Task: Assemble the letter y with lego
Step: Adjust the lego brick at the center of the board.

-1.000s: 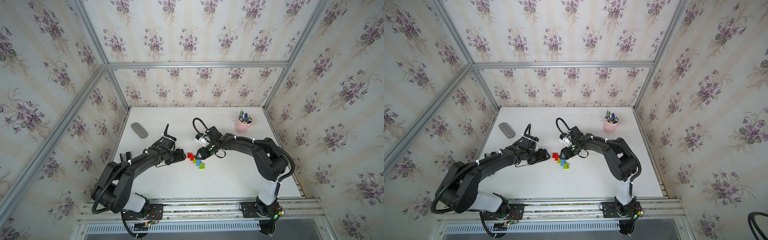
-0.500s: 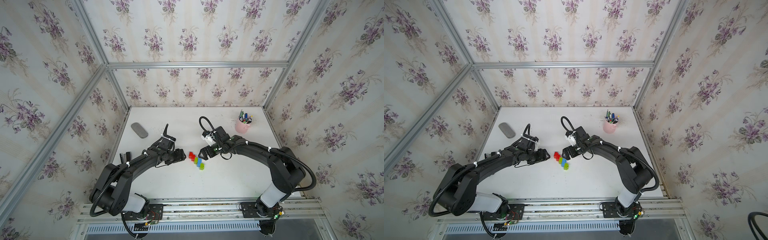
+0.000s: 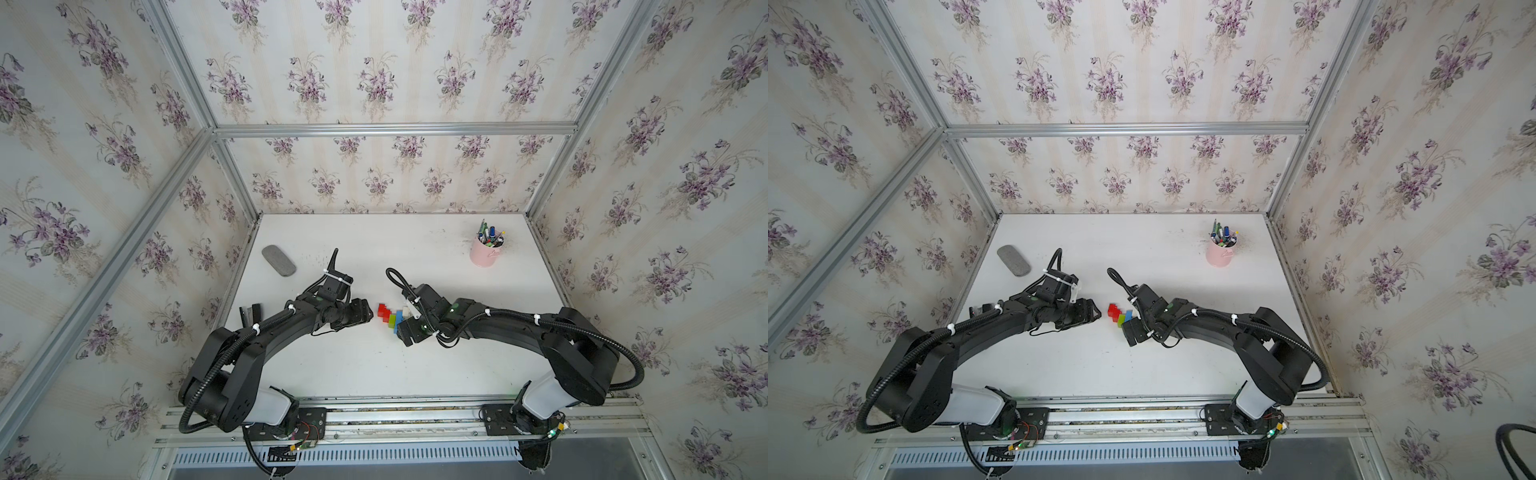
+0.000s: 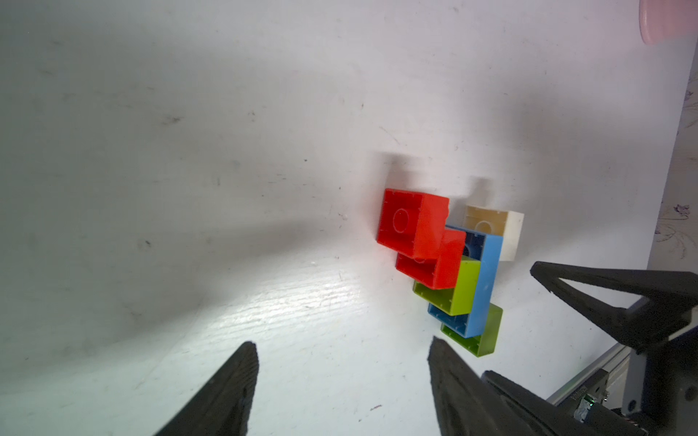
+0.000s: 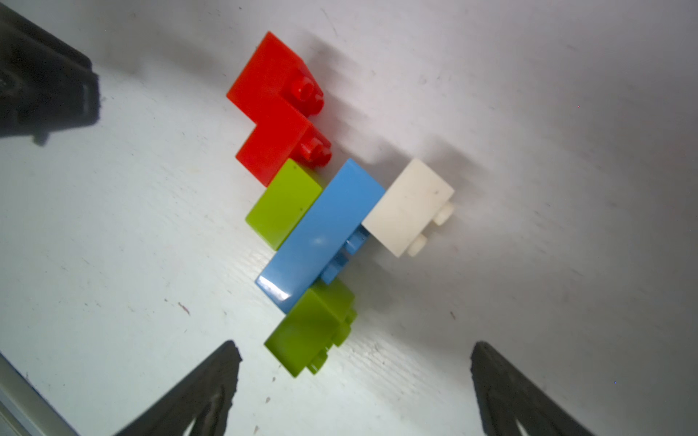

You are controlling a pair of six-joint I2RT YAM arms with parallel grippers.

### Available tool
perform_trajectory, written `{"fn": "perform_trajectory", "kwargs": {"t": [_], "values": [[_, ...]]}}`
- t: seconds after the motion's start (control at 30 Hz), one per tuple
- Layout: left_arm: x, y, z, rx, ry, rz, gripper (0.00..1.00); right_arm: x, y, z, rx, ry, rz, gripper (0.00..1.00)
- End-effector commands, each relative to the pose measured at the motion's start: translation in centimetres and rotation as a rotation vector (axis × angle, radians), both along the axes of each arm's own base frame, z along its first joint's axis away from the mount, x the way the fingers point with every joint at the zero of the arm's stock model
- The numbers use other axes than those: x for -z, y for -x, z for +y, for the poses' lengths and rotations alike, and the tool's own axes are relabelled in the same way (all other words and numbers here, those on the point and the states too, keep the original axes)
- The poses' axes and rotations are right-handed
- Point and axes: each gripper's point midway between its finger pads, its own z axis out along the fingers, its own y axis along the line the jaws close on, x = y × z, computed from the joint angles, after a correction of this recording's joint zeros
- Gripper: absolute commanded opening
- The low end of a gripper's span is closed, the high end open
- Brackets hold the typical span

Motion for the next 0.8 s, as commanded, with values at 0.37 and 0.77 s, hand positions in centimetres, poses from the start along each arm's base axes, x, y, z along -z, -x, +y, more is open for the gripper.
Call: {"fn": "perform_trajectory", "kwargs": {"t": [0.37,0.77], "values": [[0.4,0.0,0.0,0.005,-0.009,0.007,0.73,2.0,-1.4,-1.7,0.081,0.117,-0.038,0.93],[0.4,0.0,0.2,0.001,-0.017,0.006,0.73,1.6,-4.4,-4.1,0.14,0.13,-0.074,0.92]]}}
